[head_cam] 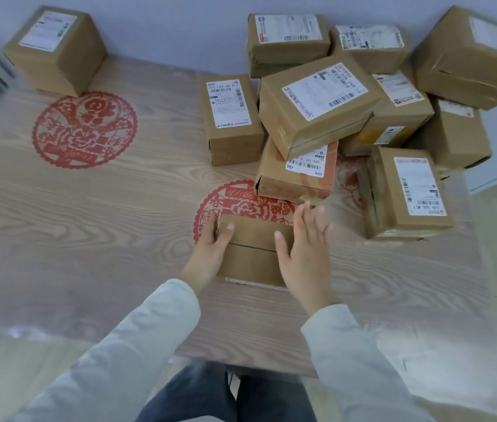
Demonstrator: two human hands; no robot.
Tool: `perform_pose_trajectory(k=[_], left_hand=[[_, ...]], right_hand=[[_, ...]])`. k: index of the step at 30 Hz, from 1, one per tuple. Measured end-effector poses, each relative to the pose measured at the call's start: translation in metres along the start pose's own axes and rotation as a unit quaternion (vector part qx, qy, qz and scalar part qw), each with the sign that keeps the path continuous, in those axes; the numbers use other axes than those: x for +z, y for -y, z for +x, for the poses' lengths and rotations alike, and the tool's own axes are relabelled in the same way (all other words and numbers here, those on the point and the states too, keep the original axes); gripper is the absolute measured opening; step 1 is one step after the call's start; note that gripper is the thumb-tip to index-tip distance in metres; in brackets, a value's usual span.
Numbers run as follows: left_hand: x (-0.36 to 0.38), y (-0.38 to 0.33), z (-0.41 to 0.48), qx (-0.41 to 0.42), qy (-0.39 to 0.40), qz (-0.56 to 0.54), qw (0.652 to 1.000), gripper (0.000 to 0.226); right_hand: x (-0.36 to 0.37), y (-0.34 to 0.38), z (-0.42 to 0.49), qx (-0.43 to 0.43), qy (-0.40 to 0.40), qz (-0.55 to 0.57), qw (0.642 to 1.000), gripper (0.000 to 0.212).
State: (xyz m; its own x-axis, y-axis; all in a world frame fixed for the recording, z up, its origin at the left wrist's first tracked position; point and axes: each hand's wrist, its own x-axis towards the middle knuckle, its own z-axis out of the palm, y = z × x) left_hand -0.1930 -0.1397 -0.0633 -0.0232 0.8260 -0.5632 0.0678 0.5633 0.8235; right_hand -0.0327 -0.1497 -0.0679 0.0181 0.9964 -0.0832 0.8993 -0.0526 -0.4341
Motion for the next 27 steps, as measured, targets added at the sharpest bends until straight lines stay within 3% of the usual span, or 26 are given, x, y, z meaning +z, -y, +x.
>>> perform_pose_trajectory(k=[7, 27], left_hand=[[0.005, 0.001, 0.01, -0.009, -0.031, 0.025, 0.999, 0.056], [0.0, 0.012, 0.012, 0.023, 0.012, 0.042, 0.999, 0.058]], right_hand=[[0.021, -0.002, 0.017, -0.054, -0.047, -0.109, 0.991, 0.066], [0.033, -0.006, 0.017, -0.063, -0.073, -0.154, 0.983, 0.062]])
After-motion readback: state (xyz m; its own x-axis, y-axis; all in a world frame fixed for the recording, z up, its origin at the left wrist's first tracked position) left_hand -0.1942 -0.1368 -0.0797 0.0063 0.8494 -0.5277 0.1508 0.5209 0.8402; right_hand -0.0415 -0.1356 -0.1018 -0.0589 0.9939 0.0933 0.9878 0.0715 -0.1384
